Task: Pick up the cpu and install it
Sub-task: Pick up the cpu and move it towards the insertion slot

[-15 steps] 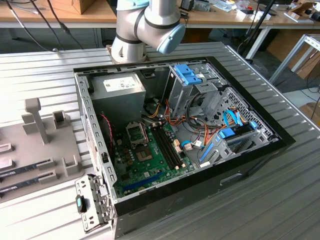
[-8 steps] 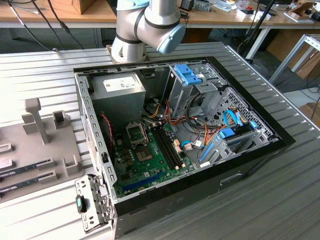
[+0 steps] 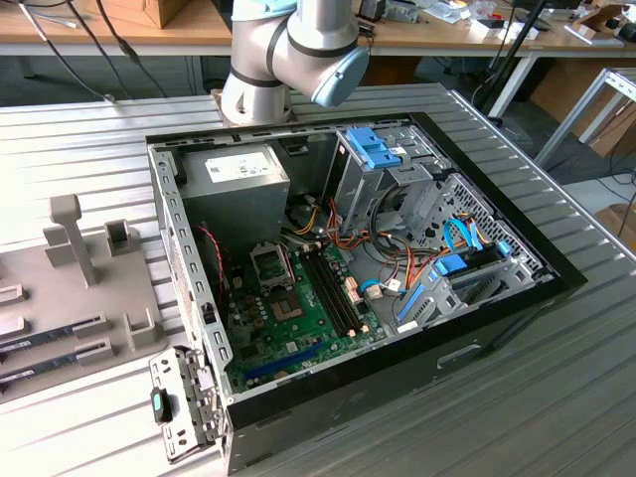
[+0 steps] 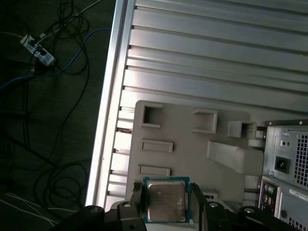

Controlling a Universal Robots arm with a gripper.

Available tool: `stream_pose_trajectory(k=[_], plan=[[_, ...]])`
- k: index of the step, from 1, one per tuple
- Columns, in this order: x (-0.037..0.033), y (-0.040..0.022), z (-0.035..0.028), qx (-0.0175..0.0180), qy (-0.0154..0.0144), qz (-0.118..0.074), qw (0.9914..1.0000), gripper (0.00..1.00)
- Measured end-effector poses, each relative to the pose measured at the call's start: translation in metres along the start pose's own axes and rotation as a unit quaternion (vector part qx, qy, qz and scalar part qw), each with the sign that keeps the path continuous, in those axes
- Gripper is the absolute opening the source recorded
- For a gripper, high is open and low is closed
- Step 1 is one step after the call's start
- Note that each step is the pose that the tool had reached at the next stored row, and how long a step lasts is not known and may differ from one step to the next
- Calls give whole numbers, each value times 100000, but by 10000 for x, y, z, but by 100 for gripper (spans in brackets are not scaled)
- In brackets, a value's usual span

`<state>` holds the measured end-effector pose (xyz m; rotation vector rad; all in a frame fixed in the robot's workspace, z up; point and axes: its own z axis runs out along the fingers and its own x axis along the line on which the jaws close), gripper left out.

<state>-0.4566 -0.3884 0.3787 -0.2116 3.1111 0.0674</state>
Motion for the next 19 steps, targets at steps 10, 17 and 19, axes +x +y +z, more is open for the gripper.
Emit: stream_pose_trajectory(k=[10, 17, 19], plan=[[-3, 4, -108, -15, 2, 0, 100000, 47], [-5, 7, -176, -23, -5, 0, 100000, 47], [-5, 8, -194, -24, -1, 1, 100000, 47]])
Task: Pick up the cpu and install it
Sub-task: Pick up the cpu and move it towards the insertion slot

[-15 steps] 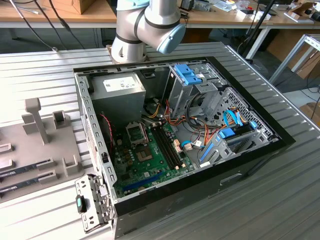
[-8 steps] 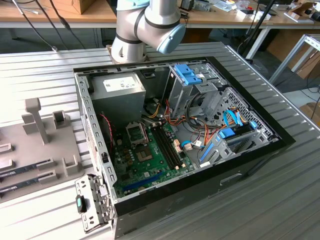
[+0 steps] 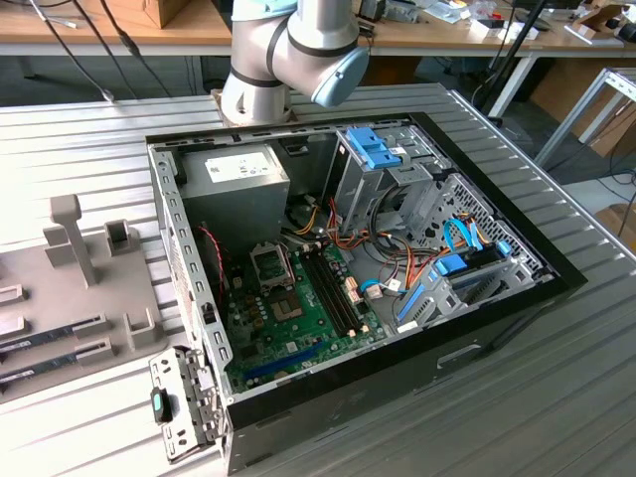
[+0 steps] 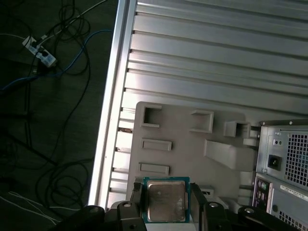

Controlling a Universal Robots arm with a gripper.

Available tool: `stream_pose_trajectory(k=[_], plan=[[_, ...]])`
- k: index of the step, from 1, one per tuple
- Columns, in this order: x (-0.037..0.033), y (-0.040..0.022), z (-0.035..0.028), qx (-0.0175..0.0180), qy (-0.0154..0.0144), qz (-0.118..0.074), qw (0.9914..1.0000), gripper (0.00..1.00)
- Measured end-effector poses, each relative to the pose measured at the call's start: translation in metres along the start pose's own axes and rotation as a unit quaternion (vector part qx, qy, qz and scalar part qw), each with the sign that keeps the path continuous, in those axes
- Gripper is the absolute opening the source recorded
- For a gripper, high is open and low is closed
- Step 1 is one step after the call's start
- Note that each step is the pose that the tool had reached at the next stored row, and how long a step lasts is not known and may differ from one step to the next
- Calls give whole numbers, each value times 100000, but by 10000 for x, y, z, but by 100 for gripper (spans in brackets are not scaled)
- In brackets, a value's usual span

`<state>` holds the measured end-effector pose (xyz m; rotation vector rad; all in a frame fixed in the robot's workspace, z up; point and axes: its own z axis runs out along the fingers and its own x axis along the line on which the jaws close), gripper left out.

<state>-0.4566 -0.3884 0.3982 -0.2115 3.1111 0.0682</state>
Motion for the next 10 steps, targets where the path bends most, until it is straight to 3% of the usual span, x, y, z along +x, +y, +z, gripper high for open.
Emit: stream_pose_trajectory(k=[10], plan=[[-2, 4, -101, -30, -6, 0, 100000, 47]])
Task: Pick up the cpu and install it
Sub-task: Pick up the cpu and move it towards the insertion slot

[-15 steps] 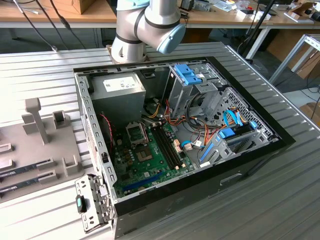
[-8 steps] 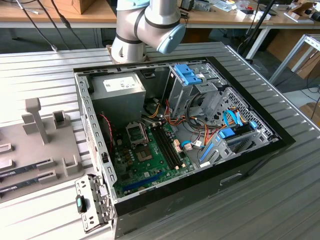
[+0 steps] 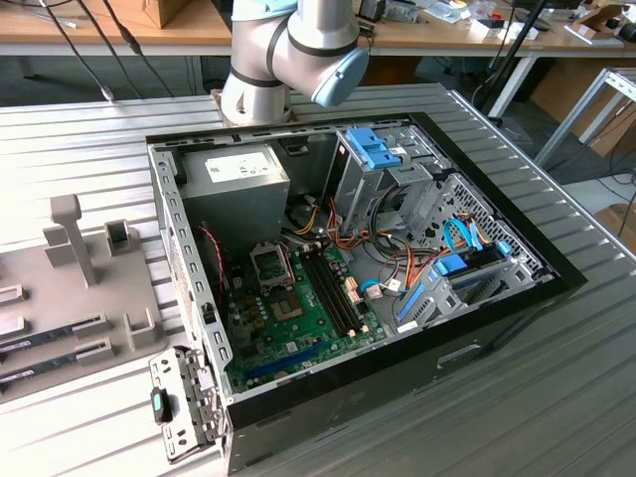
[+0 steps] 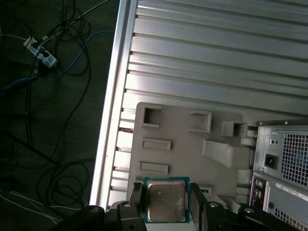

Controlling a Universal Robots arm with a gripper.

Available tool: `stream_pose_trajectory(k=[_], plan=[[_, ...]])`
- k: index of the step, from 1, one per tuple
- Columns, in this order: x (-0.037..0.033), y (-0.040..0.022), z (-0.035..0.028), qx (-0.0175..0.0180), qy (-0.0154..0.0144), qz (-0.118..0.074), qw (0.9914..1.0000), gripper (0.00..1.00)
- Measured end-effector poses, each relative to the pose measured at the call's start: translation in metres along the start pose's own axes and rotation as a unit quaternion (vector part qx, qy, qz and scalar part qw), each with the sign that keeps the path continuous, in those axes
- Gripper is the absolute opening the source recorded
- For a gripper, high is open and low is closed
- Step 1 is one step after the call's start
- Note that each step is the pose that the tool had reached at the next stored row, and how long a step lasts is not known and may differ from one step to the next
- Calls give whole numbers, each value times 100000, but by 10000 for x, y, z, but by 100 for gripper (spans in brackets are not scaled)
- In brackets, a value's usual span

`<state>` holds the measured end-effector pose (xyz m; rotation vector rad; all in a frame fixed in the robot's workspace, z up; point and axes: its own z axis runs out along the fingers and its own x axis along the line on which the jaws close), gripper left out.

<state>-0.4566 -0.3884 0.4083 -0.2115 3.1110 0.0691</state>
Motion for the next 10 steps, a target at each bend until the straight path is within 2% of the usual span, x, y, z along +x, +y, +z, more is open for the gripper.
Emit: stream_pose_trajectory(k=[10], plan=[[-2, 4, -91, -60, -8, 1, 100000, 47]])
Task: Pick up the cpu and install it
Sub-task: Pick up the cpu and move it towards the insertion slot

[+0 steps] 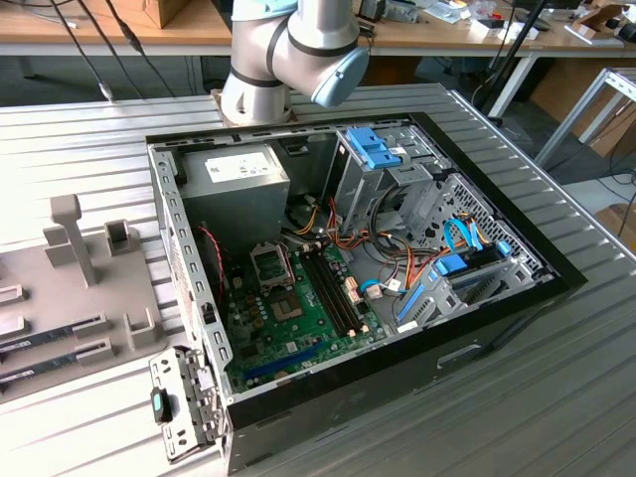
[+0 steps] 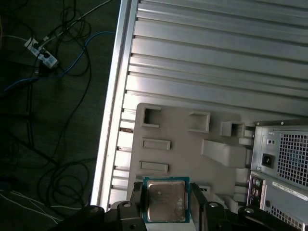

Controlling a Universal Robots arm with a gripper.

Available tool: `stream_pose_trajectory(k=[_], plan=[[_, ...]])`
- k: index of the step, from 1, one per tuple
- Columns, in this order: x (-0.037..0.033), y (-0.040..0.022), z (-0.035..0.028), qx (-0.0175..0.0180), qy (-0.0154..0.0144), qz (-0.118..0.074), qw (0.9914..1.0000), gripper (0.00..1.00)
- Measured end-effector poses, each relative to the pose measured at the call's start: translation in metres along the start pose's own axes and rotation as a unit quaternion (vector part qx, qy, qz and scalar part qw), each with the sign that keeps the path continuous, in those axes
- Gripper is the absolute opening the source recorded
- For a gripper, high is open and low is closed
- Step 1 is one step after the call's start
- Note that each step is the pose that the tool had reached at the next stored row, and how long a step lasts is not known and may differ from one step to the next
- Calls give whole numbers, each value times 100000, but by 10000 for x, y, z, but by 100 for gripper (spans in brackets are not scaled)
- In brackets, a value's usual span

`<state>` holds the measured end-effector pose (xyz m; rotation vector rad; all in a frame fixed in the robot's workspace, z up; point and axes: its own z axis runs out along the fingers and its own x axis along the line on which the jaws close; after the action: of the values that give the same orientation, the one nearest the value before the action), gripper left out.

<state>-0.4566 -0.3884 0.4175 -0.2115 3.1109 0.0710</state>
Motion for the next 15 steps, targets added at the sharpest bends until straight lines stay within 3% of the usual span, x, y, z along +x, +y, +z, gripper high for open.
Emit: stream_pose_trajectory(k=[6, 15], plan=[[-2, 3, -73, -32, -4, 2, 100000, 47], [-6, -3, -79, -32, 9, -6, 100000, 47]])
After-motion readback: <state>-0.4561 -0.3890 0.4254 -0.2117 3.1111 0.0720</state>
